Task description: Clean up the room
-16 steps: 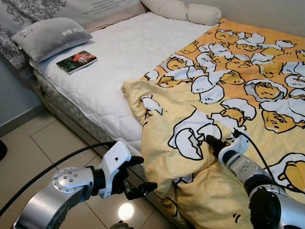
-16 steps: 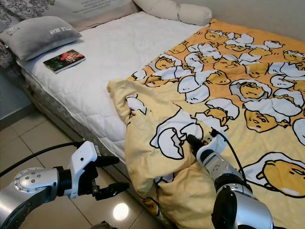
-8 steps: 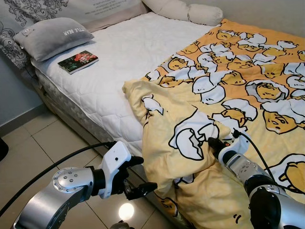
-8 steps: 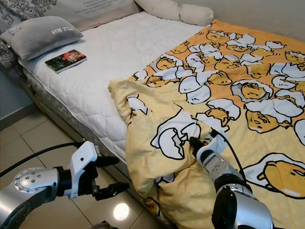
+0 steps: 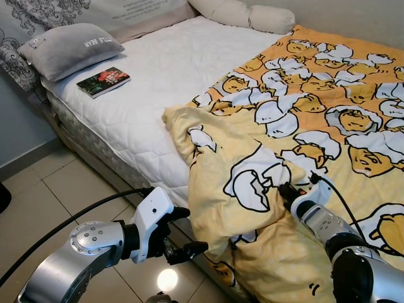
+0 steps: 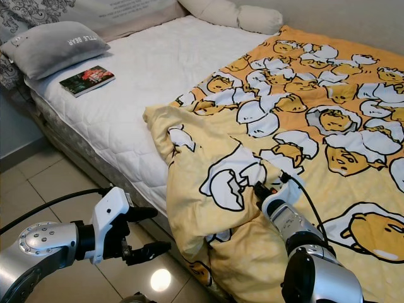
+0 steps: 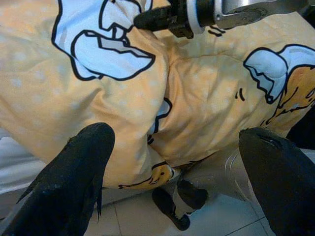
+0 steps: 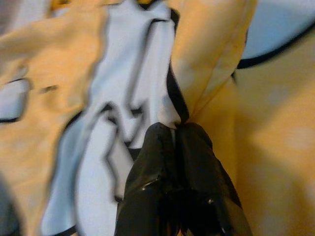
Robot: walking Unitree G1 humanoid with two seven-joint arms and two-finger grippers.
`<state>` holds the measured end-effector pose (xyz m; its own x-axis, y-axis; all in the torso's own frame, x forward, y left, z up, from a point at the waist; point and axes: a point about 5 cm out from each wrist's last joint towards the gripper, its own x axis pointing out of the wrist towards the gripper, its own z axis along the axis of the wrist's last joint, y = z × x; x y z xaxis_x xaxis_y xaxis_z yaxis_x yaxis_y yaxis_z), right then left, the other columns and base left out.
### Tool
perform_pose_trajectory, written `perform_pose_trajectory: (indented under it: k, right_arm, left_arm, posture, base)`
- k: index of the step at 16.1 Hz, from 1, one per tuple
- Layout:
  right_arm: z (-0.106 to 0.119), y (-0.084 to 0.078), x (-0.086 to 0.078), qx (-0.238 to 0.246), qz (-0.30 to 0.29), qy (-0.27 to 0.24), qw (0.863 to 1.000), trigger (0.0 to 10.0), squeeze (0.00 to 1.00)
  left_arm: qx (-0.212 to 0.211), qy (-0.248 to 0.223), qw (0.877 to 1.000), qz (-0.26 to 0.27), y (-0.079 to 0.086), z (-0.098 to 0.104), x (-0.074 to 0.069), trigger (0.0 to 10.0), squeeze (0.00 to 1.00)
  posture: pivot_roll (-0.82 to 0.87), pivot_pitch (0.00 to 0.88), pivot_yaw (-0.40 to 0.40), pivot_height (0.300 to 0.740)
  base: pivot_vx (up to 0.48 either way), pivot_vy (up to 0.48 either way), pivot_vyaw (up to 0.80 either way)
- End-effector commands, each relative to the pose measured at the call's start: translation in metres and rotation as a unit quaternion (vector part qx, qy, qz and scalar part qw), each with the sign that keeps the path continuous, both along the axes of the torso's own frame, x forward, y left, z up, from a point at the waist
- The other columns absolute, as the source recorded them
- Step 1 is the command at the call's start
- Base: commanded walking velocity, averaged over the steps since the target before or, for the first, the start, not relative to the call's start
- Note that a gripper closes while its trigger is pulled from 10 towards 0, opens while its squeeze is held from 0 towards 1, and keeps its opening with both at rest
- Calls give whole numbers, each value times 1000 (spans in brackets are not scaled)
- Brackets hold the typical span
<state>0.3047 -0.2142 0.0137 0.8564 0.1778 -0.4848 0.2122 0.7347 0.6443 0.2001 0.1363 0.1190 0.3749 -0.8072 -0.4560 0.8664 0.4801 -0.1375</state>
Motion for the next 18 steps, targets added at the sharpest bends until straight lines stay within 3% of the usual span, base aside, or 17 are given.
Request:
perform_pose_trajectory:
  k: [1,2,3,5,6,8,9,10,11,12,13,15,16,17,18]
  right_arm:
    - [4,1,1,7,26,-18,999,0,0]
    - [8,5,3,19,59,-43,997,0,0]
    - [18,16,6,44,132,-91,986,0,0]
    - [27,30,7,58,207,-128,968,0,0]
    - [47,65,5,92,317,-176,927,0,0]
    - [73,106,-9,136,430,-224,864,0,0]
    - [97,134,-31,170,528,-255,792,0,0]
    - [97,134,-31,170,528,-255,792,0,0]
    - [102,141,-39,180,556,-260,769,0,0]
    - [108,148,-50,177,596,-269,735,0,0]
    - [104,156,-62,124,647,-261,705,10000,0]
    - [103,156,-64,117,651,-255,706,10000,0]
    - [96,157,-65,87,646,-233,722,10000,867]
    - [94,158,-64,76,642,-228,728,10000,1000]
    - [93,158,-63,70,639,-225,732,10000,1000]
  left_arm:
    - [11,-5,1000,8,5,0,2,10000,612]
    - [13,-8,1000,13,7,0,4,10000,616]
    - [16,-14,999,23,12,0,6,10000,612]
    - [17,-22,999,33,16,2,10,10000,616]
    - [6,-39,997,61,24,8,19,10000,616]
    - [-12,-62,993,99,33,17,31,10000,616]
    - [-22,-75,990,121,41,24,37,10000,616]
    - [-22,-75,990,121,41,24,37,10000,616]
    - [-24,-78,989,125,43,26,38,10000,616]
    - [-27,-78,989,125,44,27,36,10000,608]
    - [-53,-76,989,119,41,31,30,10000,604]
    - [-60,-75,988,118,41,32,29,10000,600]
    - [-106,-71,987,100,35,43,27,10000,584]
    - [-126,-72,985,94,33,49,26,10000,580]
    - [-138,-73,984,91,32,52,26,10000,580]
  posture:
    - [94,0,2,740]
    - [91,0,3,740]
    - [86,0,4,740]
    - [80,0,6,740]
    - [67,0,12,740]
    - [67,0,14,740]
    - [71,0,9,740]
    - [71,0,9,740]
    - [71,0,9,740]
    - [75,0,3,740]
    - [77,0,-3,740]
    - [77,0,-3,740]
    - [82,0,-8,740]
    - [84,0,-10,740]
    - [84,0,-10,740]
  base:
    - [0,0,0]
    - [0,0,0]
    - [0,0,0]
    - [0,0,0]
    - [0,0,0]
    - [0,0,0]
    - [0,0,0]
    - [0,0,0]
    - [0,0,0]
    - [0,0,0]
    - [0,0,0]
    - [0,0,0]
    - [0,0,0]
    - [0,0,0]
    - [0,0,0]
